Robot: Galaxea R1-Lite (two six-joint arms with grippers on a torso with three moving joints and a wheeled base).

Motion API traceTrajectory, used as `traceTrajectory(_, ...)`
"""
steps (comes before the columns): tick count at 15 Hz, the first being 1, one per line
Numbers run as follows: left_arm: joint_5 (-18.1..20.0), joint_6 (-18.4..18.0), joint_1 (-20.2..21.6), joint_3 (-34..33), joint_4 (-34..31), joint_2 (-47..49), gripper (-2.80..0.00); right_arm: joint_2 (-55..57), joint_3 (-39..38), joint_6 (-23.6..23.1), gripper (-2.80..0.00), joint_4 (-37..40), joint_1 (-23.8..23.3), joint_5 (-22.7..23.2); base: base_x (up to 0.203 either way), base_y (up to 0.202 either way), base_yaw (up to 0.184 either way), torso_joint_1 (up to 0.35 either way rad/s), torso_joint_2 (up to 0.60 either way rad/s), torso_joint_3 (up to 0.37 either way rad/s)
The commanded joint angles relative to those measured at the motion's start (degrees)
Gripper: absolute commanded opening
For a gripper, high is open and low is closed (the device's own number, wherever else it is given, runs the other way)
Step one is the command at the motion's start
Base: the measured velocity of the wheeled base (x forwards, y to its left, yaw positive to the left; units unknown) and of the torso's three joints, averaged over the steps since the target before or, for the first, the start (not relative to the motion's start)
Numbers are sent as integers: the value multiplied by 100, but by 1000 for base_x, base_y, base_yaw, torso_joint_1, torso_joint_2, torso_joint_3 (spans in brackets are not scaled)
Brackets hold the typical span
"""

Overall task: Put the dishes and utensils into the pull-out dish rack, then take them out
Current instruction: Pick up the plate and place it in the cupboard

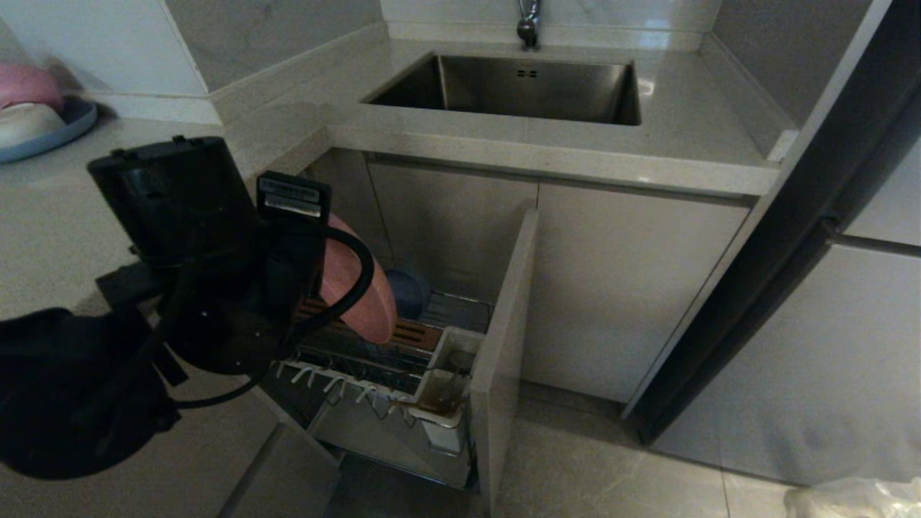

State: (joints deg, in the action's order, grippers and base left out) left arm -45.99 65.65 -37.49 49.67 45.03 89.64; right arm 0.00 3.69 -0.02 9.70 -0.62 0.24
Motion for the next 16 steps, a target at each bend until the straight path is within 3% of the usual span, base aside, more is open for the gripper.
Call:
traceTrajectory(1,-167,36,-6,-78,8,245,-280,0,0,0,-280,5,1,2,0,0,0,0,0,0)
traceTrajectory(5,-367,243,77,-288,6,334,-280,0,0,2,-280,5,9,2,0,0,0,0,0,0)
traceTrajectory(16,-261,818,611,-264,-12,968,-280,0,0,2,-280,5,1,2,0,0,0,0,0,0)
